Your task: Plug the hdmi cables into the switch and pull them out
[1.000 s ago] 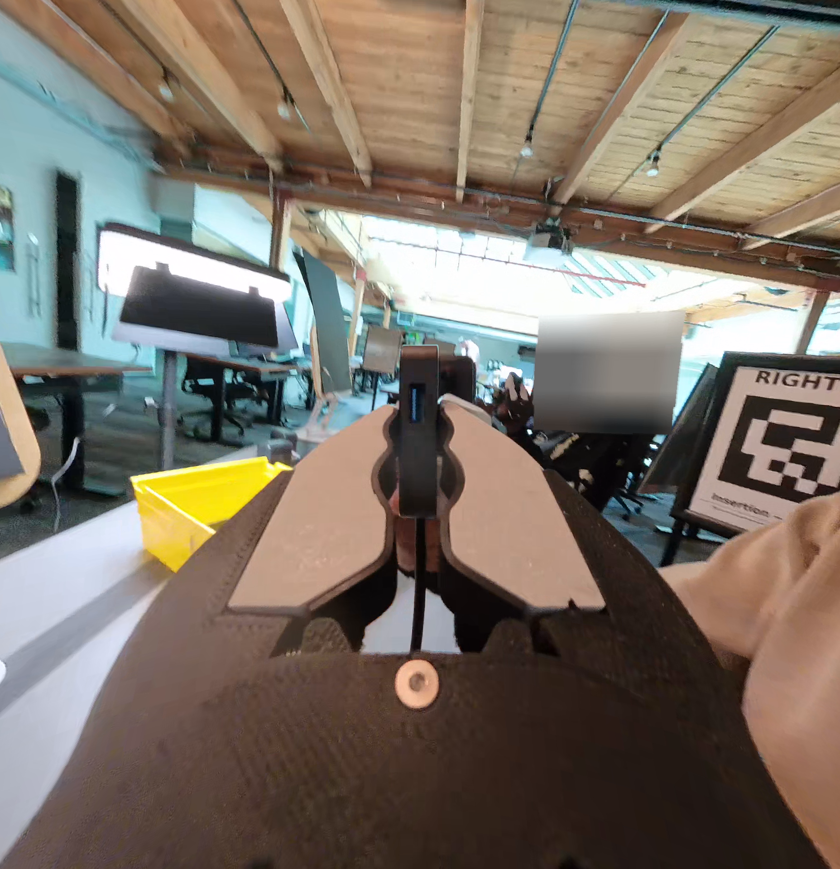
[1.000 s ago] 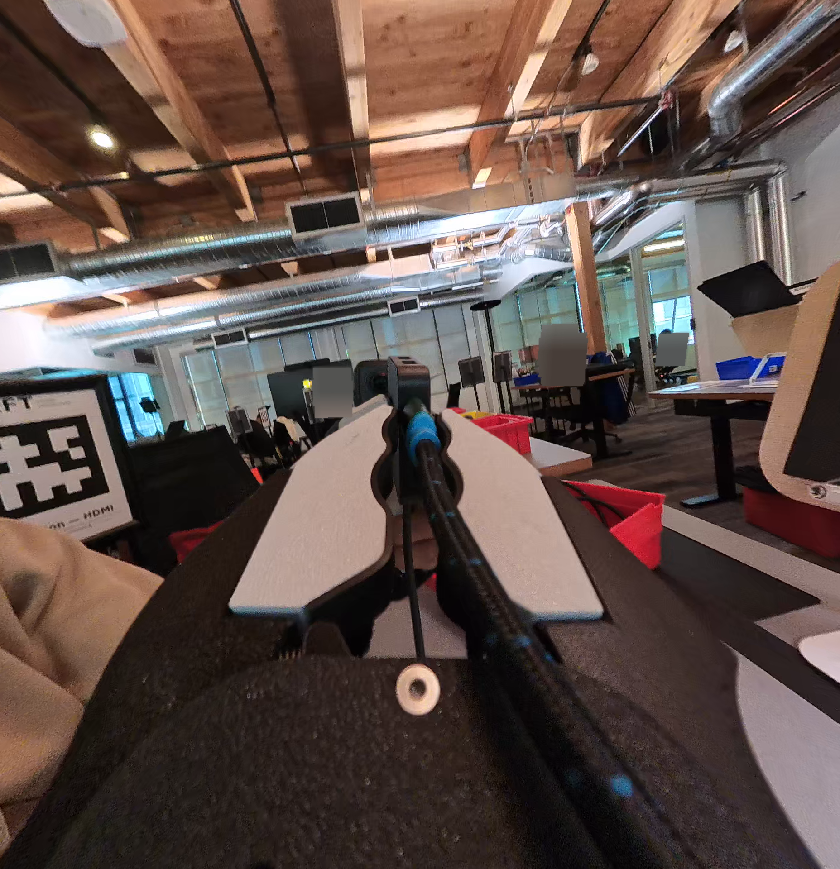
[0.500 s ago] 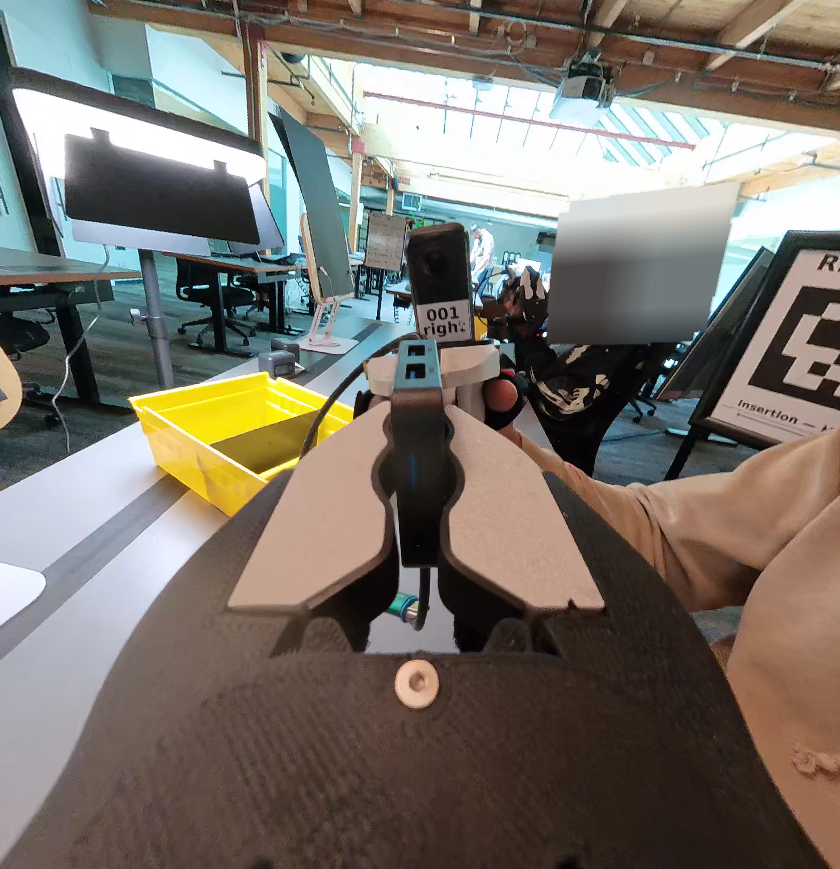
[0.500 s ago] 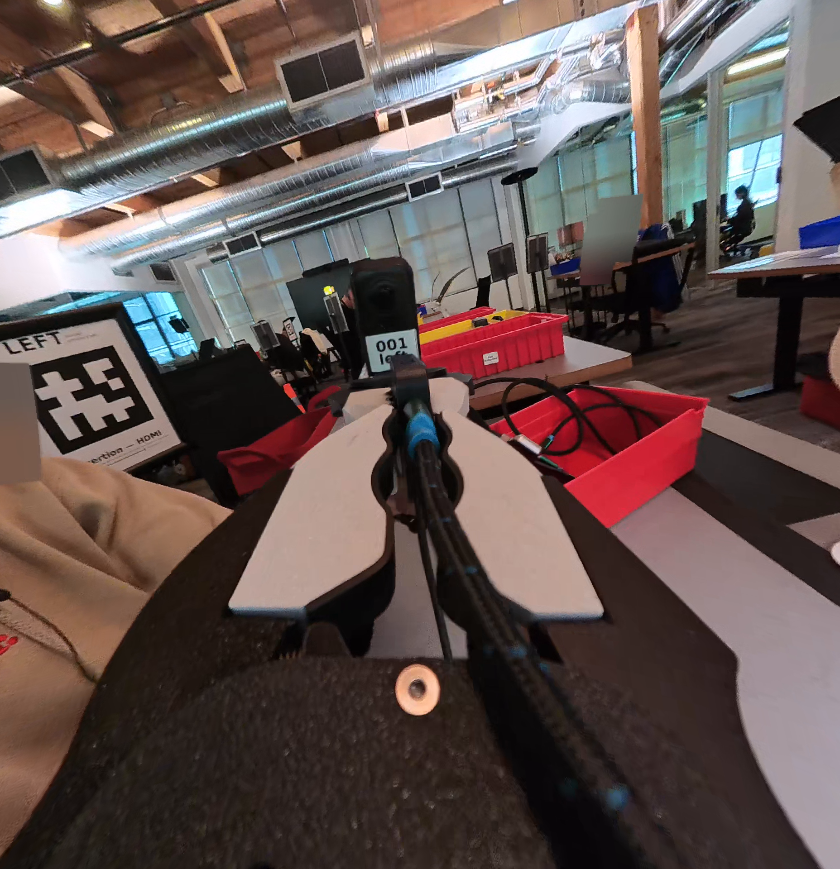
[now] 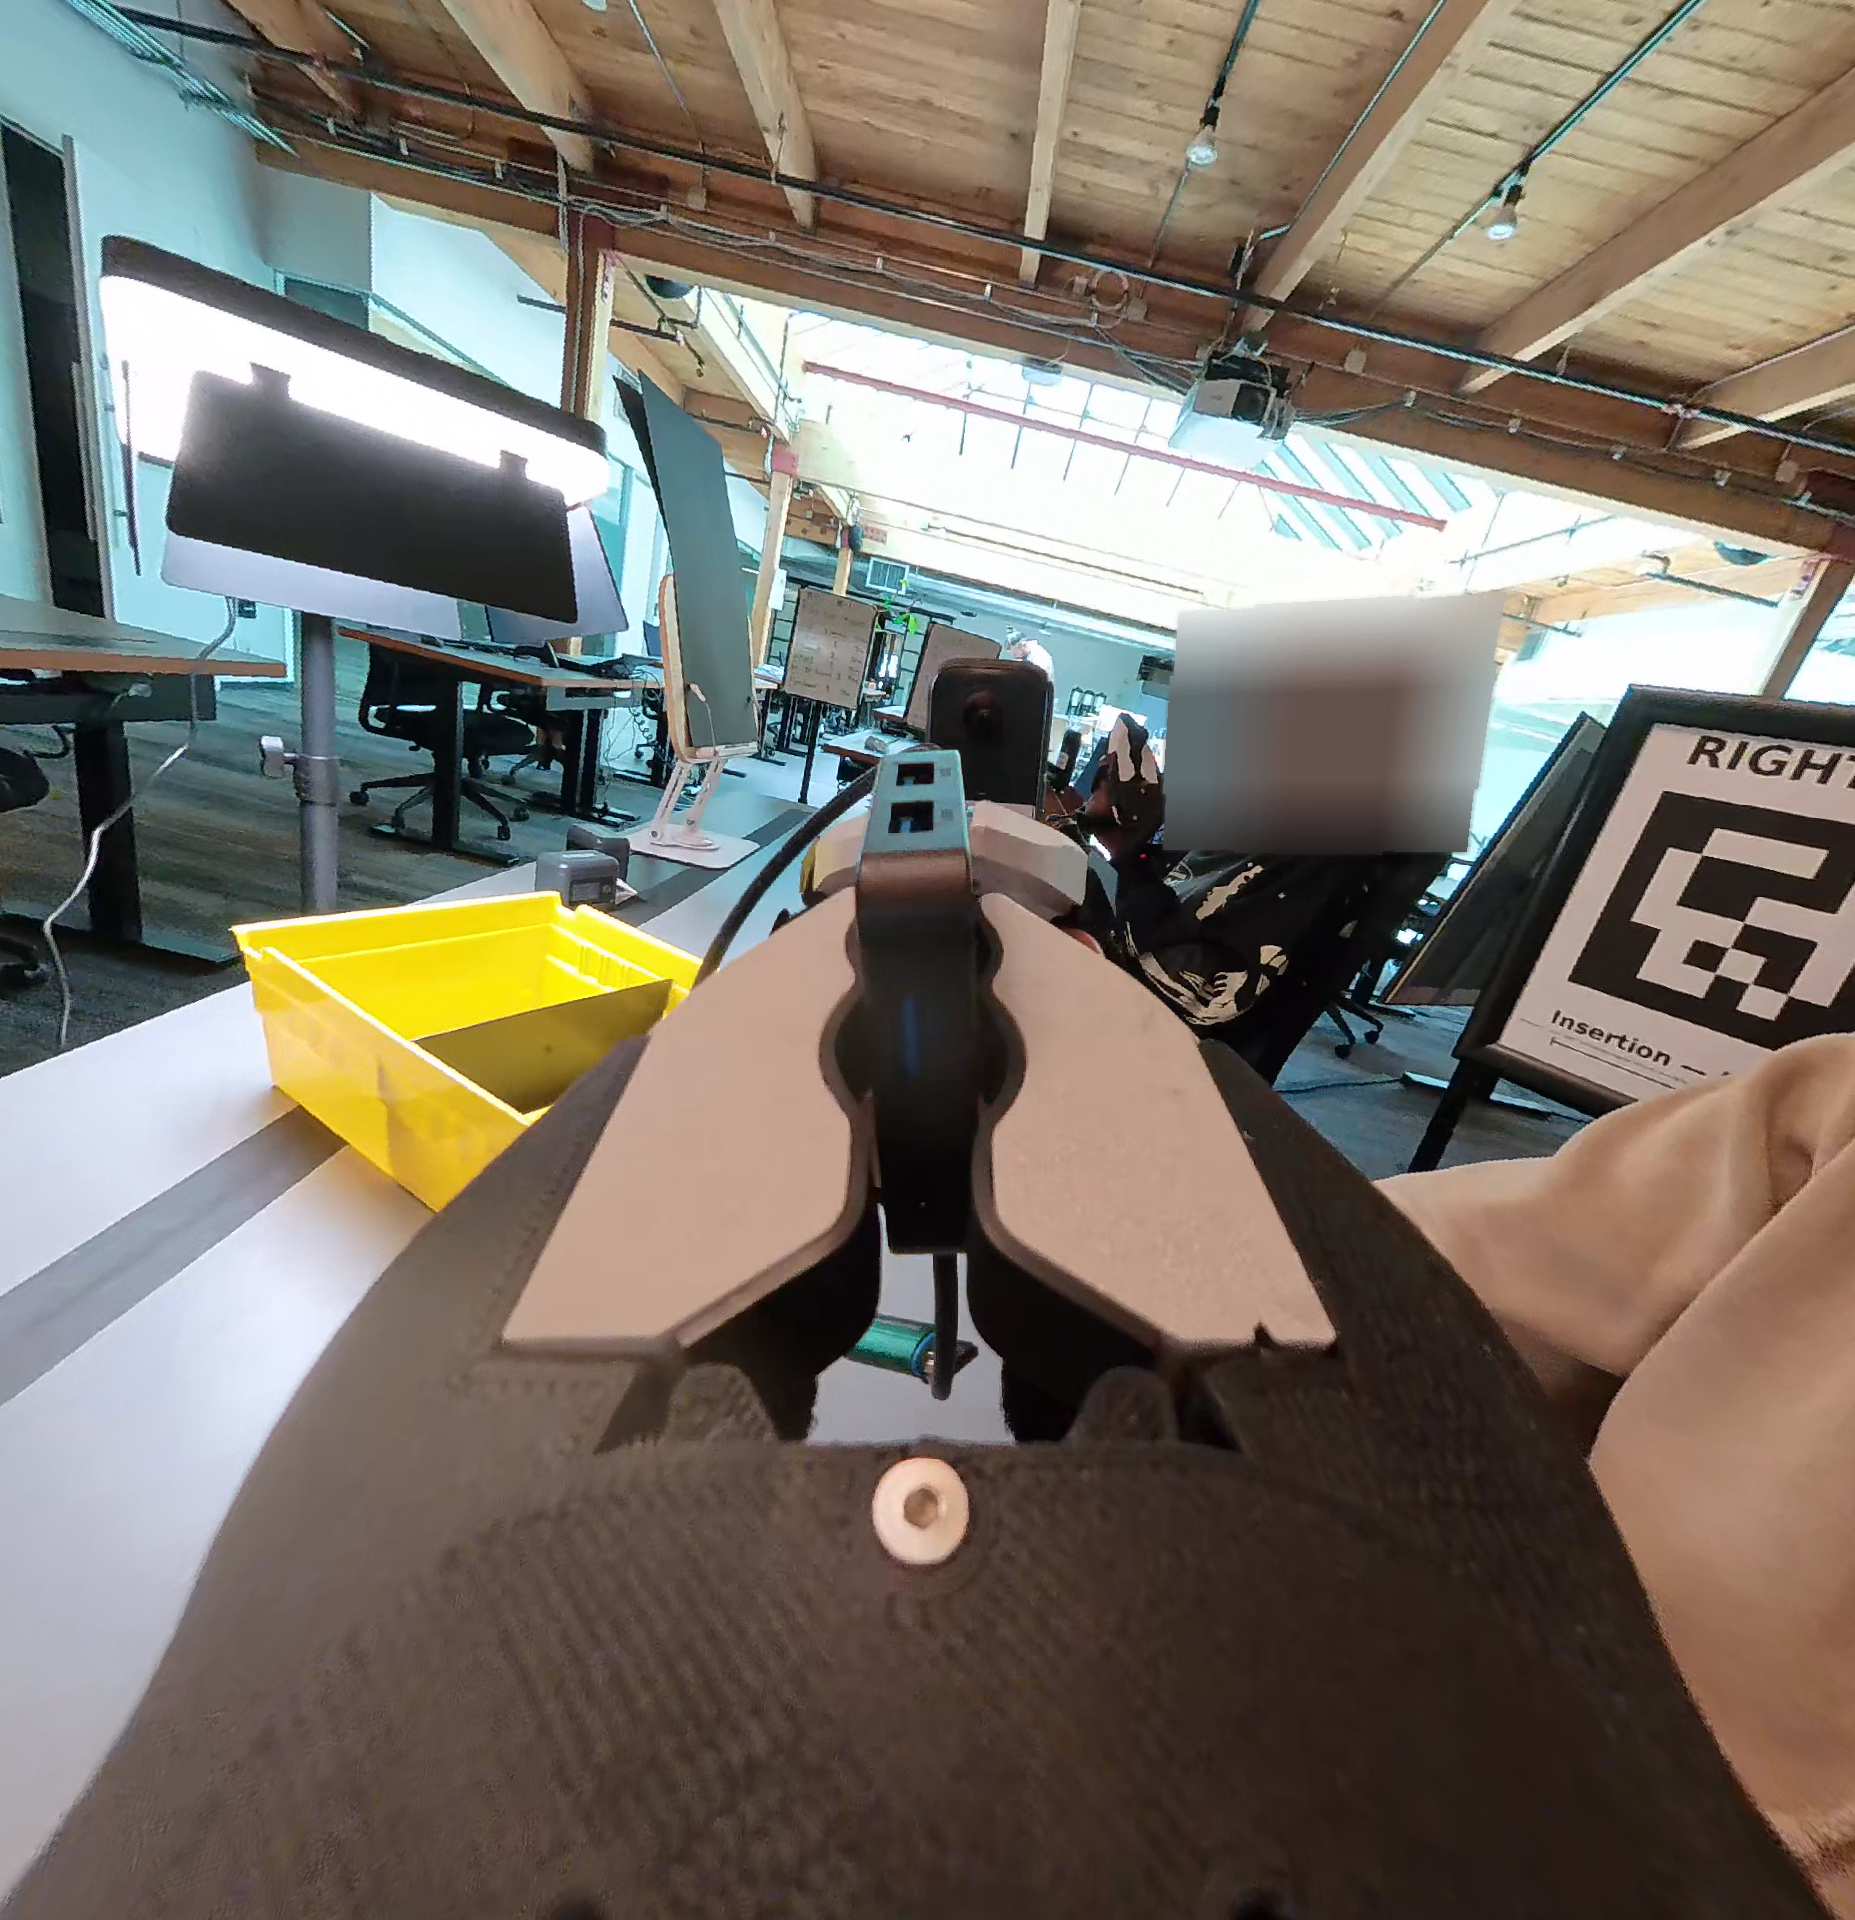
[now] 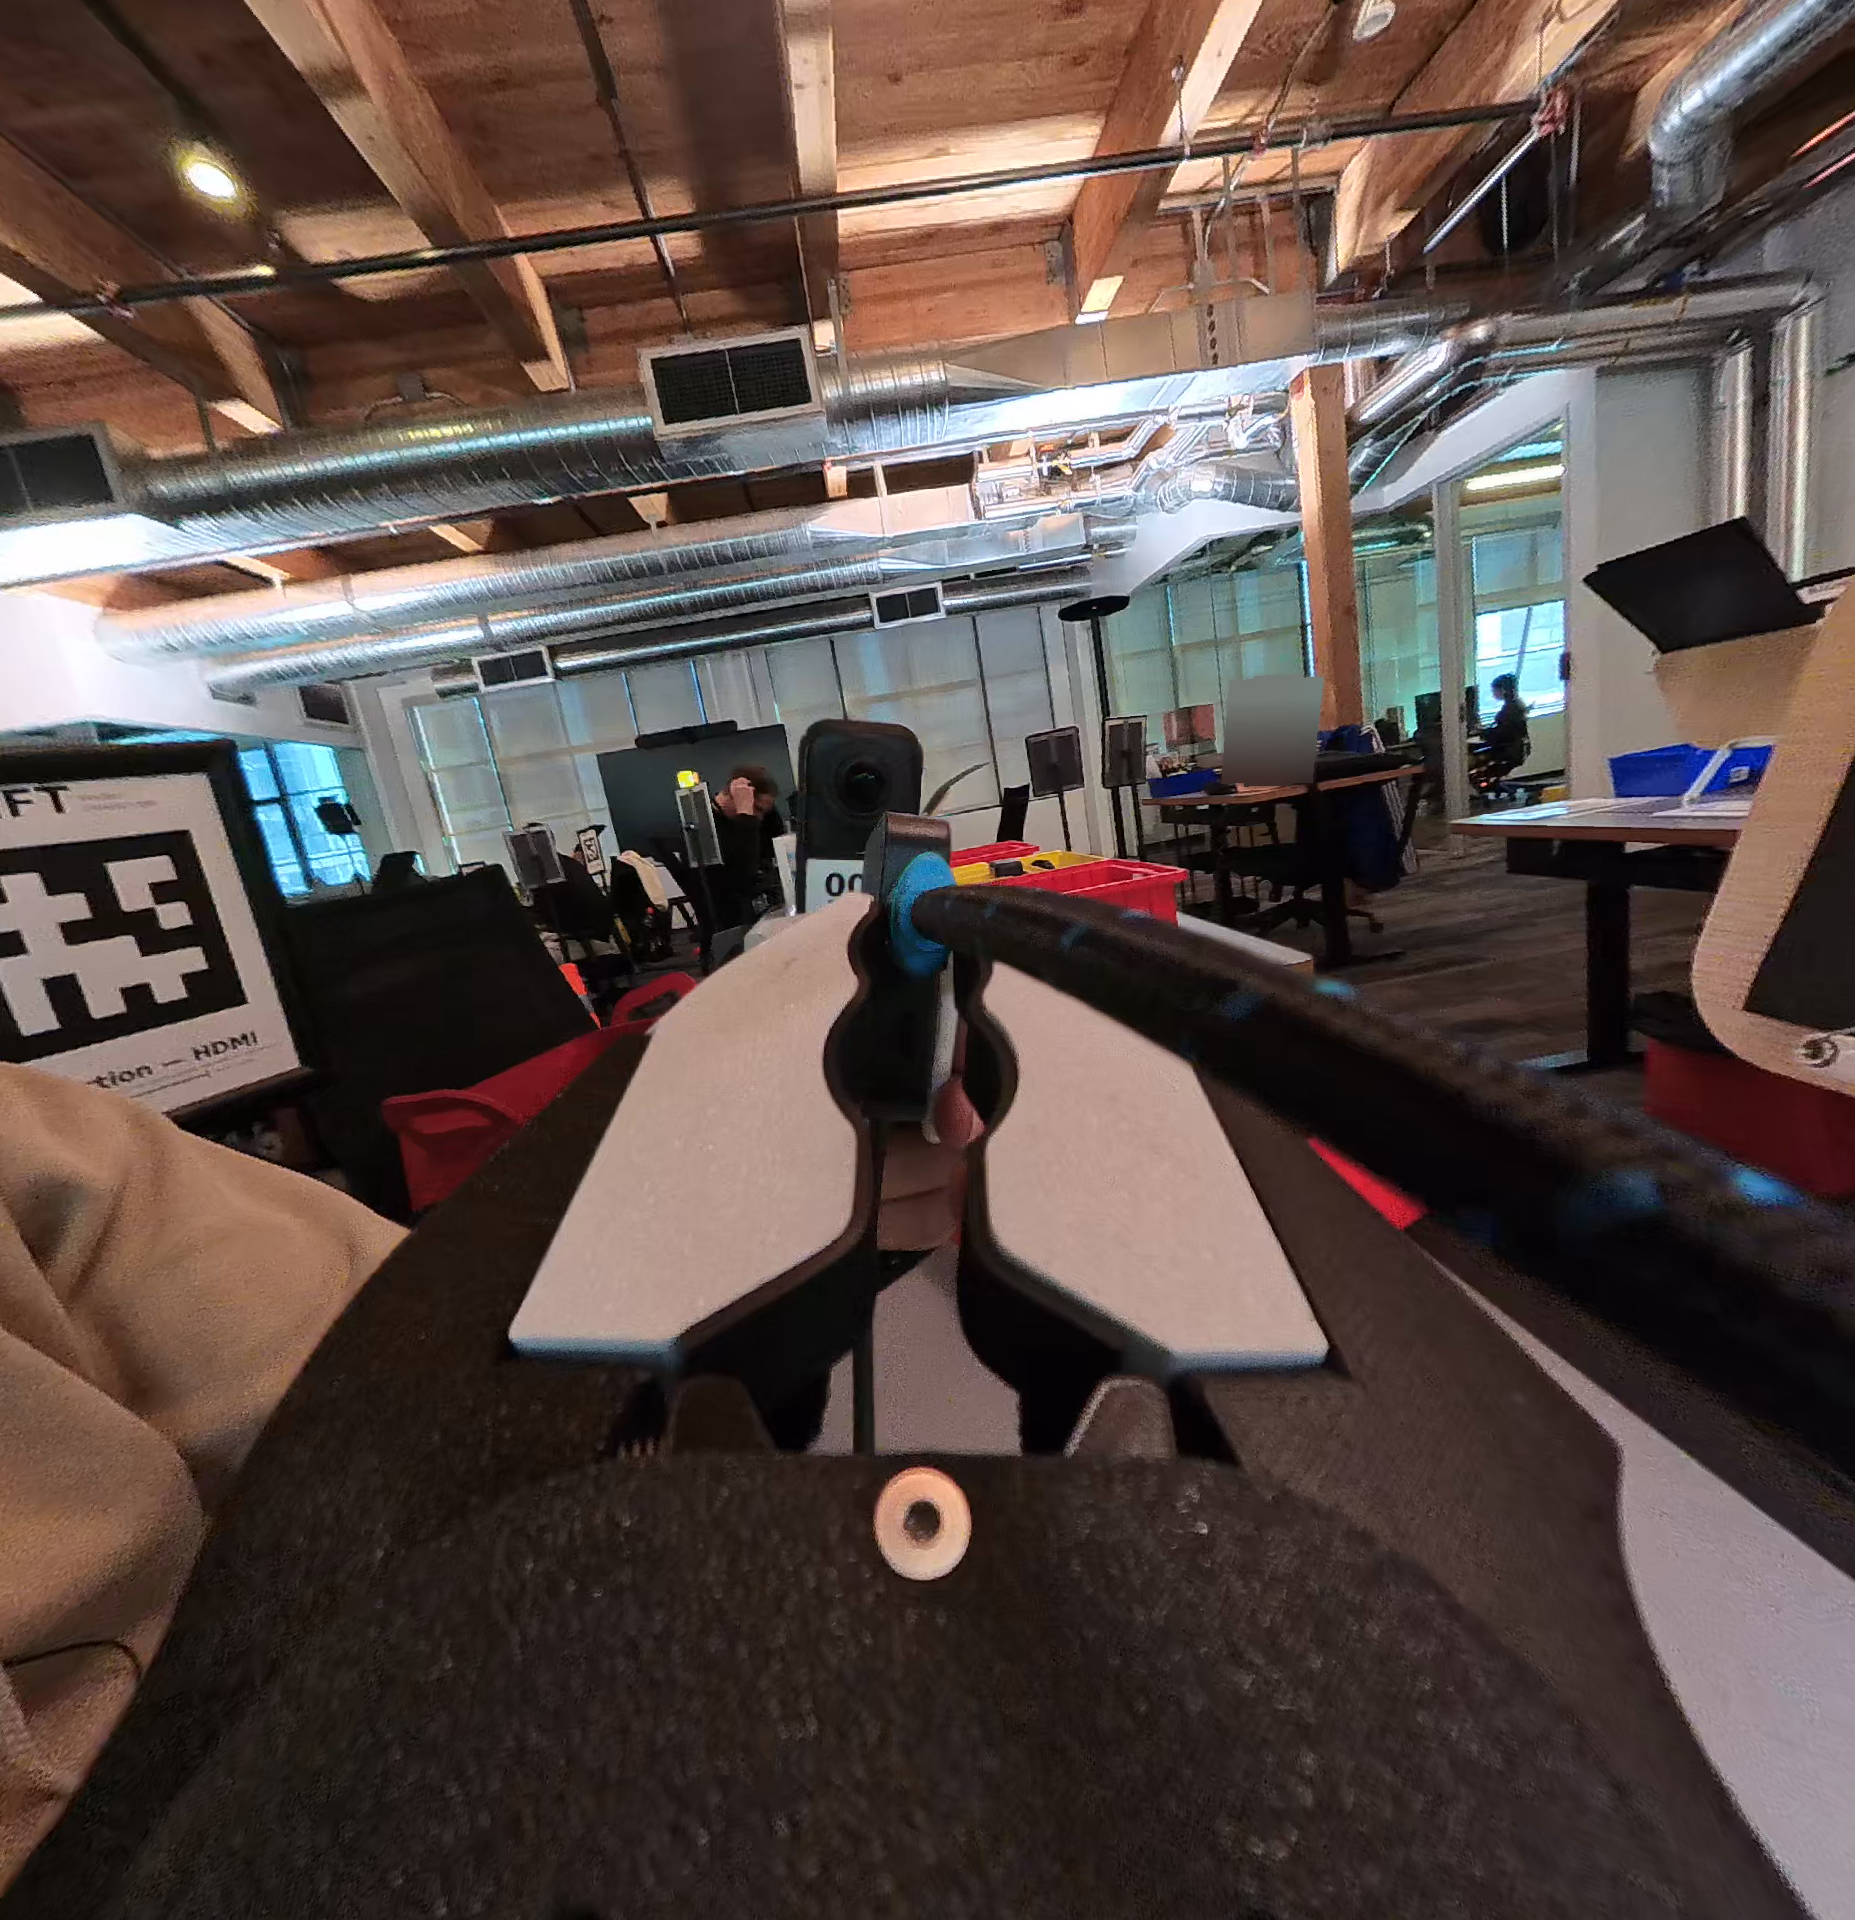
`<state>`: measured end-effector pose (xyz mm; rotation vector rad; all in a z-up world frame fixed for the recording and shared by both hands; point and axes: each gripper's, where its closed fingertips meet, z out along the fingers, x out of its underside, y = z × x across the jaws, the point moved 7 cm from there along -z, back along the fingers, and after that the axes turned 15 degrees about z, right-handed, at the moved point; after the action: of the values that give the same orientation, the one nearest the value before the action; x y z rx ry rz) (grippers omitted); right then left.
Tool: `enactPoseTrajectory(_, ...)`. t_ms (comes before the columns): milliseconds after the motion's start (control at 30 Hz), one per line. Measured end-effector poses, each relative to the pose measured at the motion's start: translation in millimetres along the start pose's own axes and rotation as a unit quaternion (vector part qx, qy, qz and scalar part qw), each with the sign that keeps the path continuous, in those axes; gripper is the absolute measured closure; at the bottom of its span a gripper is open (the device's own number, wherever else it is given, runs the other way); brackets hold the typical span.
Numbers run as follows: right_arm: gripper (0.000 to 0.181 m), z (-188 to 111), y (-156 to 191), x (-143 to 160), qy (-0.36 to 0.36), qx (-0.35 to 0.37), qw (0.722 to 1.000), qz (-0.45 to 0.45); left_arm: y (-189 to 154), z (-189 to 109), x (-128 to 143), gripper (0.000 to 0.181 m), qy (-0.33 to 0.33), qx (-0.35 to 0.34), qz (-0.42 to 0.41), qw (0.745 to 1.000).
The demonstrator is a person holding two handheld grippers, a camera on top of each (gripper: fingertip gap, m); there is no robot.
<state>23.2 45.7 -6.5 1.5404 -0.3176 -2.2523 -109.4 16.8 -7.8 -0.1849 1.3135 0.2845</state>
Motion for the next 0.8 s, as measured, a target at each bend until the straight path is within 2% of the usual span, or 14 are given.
enactPoseTrajectory(433,0.171,-6,5,-7,0.031,-0.039,0.999,0.006,-7,6,-9,0.167,-0.017,0.001,0.020,1.000)
enactPoseTrajectory(467,0.170,-8,5,-9,0.021,-0.041,0.999,0.006,-5,2,-11,0.166,-0.043,-0.004,0.009,0.999)
enactPoseTrajectory(500,0.170,-20,4,-22,-0.041,-0.058,0.997,0.024,2,-15,-23,0.166,-0.107,-0.020,-0.020,0.994)
enactPoseTrajectory(533,0.170,-45,0,-43,-0.099,-0.070,0.991,0.051,13,-40,-39,0.167,-0.157,-0.035,-0.033,0.986)
enactPoseTrajectory(567,0.170,-69,-3,-57,-0.114,-0.034,0.993,0.016,18,-63,-52,0.167,-0.160,-0.067,0.009,0.985)
enactPoseTrajectory(600,0.170,-82,-2,-64,-0.092,0.029,0.995,-0.038,19,-76,-59,0.167,-0.126,-0.096,0.066,0.985)
enactPoseTrajectory(633,0.170,-87,1,-69,-0.079,0.058,0.994,-0.051,16,-80,-63,0.166,-0.098,-0.096,0.085,0.987)
enactPoseTrajectory(700,0.170,-87,1,-76,-0.063,0.104,0.992,-0.037,13,-78,-67,0.166,-0.085,-0.105,0.085,0.987)
enactPoseTrajectory(800,0.170,-94,-22,-69,-0.001,0.221,0.975,-0.025,13,-70,-61,0.167,-0.043,-0.115,0.099,0.988)
